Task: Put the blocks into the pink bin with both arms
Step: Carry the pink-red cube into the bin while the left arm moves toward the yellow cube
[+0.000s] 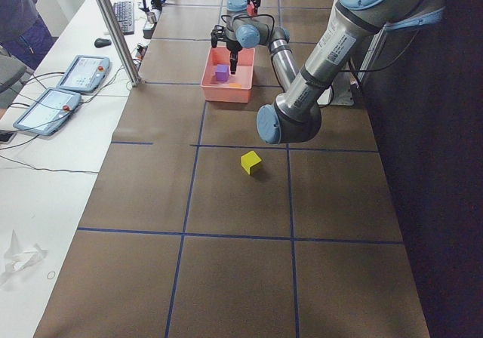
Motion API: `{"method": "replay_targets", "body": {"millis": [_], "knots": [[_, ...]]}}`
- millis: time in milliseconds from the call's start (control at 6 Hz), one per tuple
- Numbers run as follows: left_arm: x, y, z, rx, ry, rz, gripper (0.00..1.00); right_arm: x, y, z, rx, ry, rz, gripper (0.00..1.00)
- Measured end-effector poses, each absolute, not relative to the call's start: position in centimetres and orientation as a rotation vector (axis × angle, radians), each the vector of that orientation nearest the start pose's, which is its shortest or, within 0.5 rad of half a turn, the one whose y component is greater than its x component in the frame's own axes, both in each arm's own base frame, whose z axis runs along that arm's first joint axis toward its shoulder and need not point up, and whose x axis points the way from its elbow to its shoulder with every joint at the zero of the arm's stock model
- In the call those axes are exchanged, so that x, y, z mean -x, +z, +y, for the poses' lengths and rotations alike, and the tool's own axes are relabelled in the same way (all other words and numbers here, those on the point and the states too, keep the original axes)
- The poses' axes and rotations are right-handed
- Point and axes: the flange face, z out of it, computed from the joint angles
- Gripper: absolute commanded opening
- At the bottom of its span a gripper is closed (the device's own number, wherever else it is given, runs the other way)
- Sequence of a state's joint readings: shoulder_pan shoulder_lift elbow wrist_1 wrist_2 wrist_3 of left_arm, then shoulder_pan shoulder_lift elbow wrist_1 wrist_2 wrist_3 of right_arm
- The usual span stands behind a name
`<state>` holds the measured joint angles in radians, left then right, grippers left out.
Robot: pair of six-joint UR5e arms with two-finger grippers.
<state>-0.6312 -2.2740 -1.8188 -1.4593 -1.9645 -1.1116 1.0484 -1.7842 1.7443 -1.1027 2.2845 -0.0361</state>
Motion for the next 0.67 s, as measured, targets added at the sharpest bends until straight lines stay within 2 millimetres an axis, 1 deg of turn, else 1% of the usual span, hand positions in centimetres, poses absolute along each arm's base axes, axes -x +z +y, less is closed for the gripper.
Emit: {"method": "replay_targets", "body": {"millis": [167, 333, 500, 667], "knots": [[-43.2, 18.2, -45.2, -0.160, 0.099, 0.876, 1.00, 15.8, 58.8, -41.0, -0.221, -0.557, -0.836, 0.31], [-40.2, 20.6, -45.6, -0.194, 0.174, 0.857, 1.00, 16.7, 55.0, -42.5, -0.207, -0.437, -0.868, 0.31], [-37.1, 22.9, -45.9, -0.223, 0.250, 0.841, 1.00, 17.8, 49.8, -44.3, -0.177, -0.323, -0.892, 0.33], [-33.9, 25.6, -46.4, -0.244, 0.325, 0.825, 1.00, 19.3, 42.7, -46.3, -0.123, -0.205, -0.905, 0.35]]}}
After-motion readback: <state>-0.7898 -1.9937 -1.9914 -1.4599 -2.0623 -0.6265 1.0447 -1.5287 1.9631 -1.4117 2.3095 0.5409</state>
